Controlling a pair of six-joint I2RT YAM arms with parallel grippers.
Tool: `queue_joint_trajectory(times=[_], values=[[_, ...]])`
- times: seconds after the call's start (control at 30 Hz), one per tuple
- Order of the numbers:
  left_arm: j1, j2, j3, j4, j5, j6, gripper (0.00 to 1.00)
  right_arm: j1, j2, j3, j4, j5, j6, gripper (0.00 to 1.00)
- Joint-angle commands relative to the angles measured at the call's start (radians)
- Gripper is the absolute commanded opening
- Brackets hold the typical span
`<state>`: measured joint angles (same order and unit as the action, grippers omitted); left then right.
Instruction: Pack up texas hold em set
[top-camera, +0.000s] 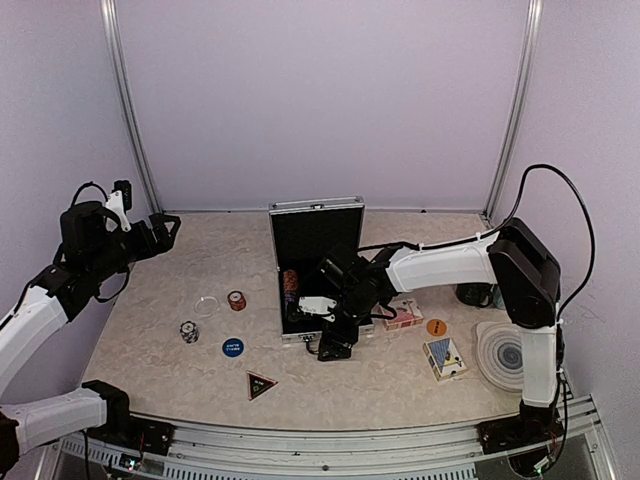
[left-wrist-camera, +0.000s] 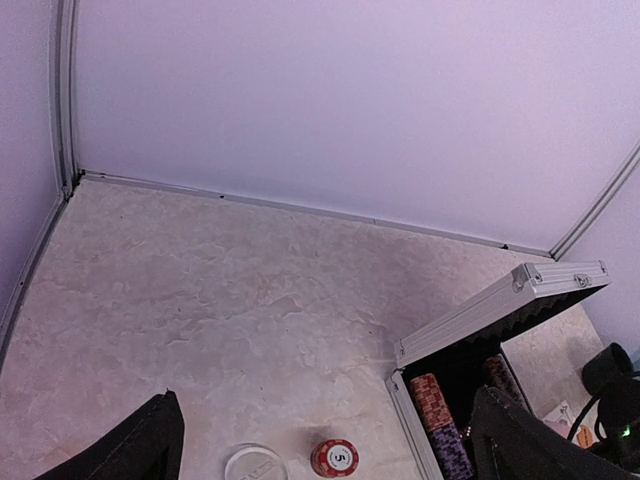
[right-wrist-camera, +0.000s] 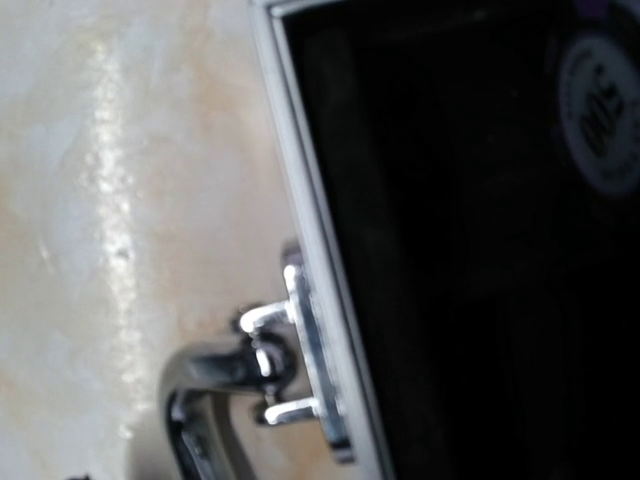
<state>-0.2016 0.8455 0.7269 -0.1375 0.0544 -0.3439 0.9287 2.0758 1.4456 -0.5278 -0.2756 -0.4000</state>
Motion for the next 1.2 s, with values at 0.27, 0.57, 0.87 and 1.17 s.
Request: queue_joint_trajectory(times=[0.27, 0.57, 0.87, 1.17], values=[[0.009, 0.0, -0.015, 0.024, 0.011, -0.006, 0.99, -0.001, 0.068, -0.001, -0.059, -0.056, 0.026, 0.98], [0.01, 0.005, -0.014, 0.024, 0.014, -0.006, 0.99, 0.02, 0.004, -0.064, -0.009, -0.169, 0.067, 0.95], [0.011, 0.006, -0.014, 0.024, 0.018, -0.006, 0.99, 0.056, 0.037, -0.036, -0.021, -0.176, 0.079, 0.94], [0.011, 0.003, -0.014, 0.024, 0.017, -0.006, 0.99, 0.099, 0.042, -0.017, -0.027, -0.173, 0.081, 0.94]])
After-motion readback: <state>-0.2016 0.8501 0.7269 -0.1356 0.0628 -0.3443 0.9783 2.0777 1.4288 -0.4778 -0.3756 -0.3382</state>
